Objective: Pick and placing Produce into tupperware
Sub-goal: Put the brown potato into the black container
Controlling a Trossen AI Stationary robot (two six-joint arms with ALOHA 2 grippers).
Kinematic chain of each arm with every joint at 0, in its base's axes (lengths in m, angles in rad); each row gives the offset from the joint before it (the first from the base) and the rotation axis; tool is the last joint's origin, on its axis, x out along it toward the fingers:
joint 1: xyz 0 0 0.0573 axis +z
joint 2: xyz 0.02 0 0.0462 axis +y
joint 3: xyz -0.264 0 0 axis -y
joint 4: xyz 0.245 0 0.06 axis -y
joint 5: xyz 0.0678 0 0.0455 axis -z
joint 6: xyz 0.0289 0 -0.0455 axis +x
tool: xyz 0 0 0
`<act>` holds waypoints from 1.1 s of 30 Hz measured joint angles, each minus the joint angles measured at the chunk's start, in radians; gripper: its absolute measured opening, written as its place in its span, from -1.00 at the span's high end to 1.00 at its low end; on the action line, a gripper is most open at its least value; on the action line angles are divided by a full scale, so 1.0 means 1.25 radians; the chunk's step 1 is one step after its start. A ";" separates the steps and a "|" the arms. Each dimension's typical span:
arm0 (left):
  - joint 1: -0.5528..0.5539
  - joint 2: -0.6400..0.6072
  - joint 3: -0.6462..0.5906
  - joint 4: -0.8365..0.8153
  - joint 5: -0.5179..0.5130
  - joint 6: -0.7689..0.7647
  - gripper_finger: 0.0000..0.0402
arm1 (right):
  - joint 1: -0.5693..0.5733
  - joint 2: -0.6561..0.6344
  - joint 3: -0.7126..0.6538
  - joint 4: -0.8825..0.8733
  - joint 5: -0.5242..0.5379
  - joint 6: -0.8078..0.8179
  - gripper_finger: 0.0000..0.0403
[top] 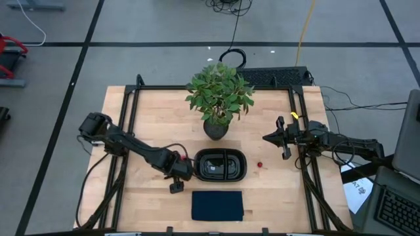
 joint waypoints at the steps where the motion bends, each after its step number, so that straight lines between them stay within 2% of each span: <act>1: -0.001 0.012 0.000 0.006 0.000 0.000 -0.94 | 0.000 0.000 0.000 0.001 0.000 0.000 1.00; 8: -0.007 0.063 0.002 0.008 -0.007 0.007 -0.94 | 0.000 0.005 0.000 0.000 0.000 0.000 1.00; 16: -0.006 0.066 0.002 0.006 -0.014 0.014 -0.94 | 0.000 0.006 0.000 0.003 0.000 0.000 1.00; 19: -0.006 0.066 0.002 0.005 -0.014 0.014 -0.88 | 0.000 0.006 0.000 0.003 0.000 0.000 1.00; 22: -0.005 0.067 0.002 0.002 -0.019 0.014 -0.71 | 0.000 0.006 0.000 0.003 0.000 0.000 1.00; 33: -0.004 0.069 0.020 -0.033 -0.016 0.056 0.16 | 0.000 0.006 0.000 0.003 0.000 0.000 1.00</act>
